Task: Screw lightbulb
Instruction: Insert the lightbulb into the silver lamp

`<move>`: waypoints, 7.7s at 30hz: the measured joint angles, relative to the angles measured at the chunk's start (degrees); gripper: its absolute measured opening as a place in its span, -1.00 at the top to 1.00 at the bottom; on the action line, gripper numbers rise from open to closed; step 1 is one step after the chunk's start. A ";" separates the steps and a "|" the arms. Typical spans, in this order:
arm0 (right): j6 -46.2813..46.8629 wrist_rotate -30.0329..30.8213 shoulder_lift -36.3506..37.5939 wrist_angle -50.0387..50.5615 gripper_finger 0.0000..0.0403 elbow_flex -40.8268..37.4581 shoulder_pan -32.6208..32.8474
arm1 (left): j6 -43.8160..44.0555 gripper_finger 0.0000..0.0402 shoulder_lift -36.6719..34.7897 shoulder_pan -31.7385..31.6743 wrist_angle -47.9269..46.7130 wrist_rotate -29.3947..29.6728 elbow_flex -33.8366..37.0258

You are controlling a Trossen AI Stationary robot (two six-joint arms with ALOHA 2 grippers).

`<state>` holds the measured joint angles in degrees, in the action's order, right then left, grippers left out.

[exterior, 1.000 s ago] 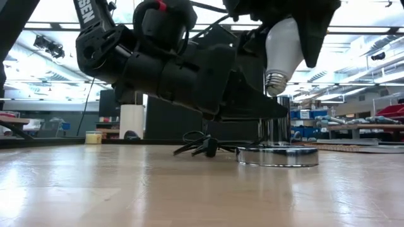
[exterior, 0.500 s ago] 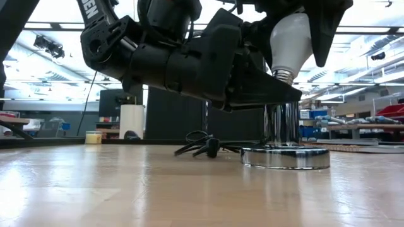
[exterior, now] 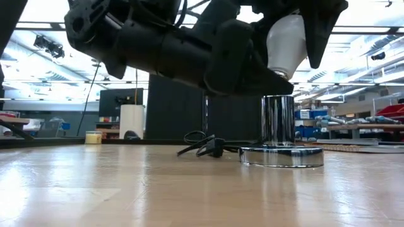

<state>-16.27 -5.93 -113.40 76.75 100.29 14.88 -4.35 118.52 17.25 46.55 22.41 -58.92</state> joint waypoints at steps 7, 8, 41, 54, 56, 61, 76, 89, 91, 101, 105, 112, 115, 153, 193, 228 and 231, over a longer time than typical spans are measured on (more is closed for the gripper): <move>0.07 -0.20 0.02 -0.94 -0.31 -0.97 -1.08 | 6.37 -0.53 -0.08 1.26 -6.08 3.20 0.00; 0.05 -0.67 0.02 -1.44 -0.32 -1.64 -1.20 | 7.16 -0.53 -0.09 1.17 -6.89 3.66 0.00; 19.41 -2.91 0.10 -7.12 -0.36 -3.98 -2.54 | 4.42 -0.33 -0.09 3.28 -2.11 2.33 0.02; 23.81 -1.31 0.20 -9.57 -0.30 -3.98 -0.24 | 3.22 -0.32 -0.07 3.30 -3.28 6.50 0.07; 24.22 0.25 0.29 -9.33 -0.30 -3.96 0.19 | 4.46 -0.32 -0.07 3.16 -3.54 6.67 0.06; 25.57 4.60 0.22 -9.25 -0.30 -3.93 1.02 | 13.39 -0.32 -0.10 3.05 -7.08 7.52 -0.10; 25.27 12.04 0.20 -7.94 -0.31 -3.93 2.18 | 17.45 -0.32 0.00 0.38 -8.64 6.44 -0.09; 25.27 15.64 0.07 -6.71 -0.32 -4.26 1.86 | 16.39 -0.33 0.15 -2.39 -7.31 3.63 -0.04; 25.28 15.07 0.09 -7.50 -0.32 -4.80 1.37 | 16.48 -0.33 0.15 -2.44 -7.30 3.49 -0.02; 24.77 13.58 0.55 -11.99 -0.32 -8.33 1.22 | 15.41 -0.32 0.17 -2.38 -7.17 1.93 0.02; 24.65 13.15 0.52 -13.68 -0.32 -8.42 1.08 | 14.70 -0.27 0.17 -2.42 -6.25 2.14 0.02; 27.13 11.71 0.44 -14.79 -0.32 -8.46 0.18 | 14.83 -0.14 0.17 -2.88 -5.60 1.39 0.02; 29.28 11.16 0.44 -14.65 -0.32 -8.45 -0.21 | 15.16 -0.05 0.17 -2.93 -5.60 0.77 0.02; 27.39 8.95 5.62 -14.57 -0.65 -8.70 -1.40 | 15.07 0.06 0.09 -3.03 -6.63 -0.03 -0.04; 32.51 14.82 21.86 -19.42 -0.56 -24.66 2.01 | 14.76 0.06 0.11 -2.99 -7.39 -0.19 -0.04; 58.37 49.18 19.80 -93.15 -0.49 -78.10 14.24 | 14.26 0.06 0.09 -2.99 -8.26 0.15 -0.07; 57.31 49.59 19.76 -96.20 -0.43 -79.39 14.18 | 14.26 0.06 0.09 -2.99 -8.24 0.13 -0.07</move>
<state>41.04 43.66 -93.65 -19.45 20.90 29.06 9.91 118.61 14.26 38.30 22.55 -58.98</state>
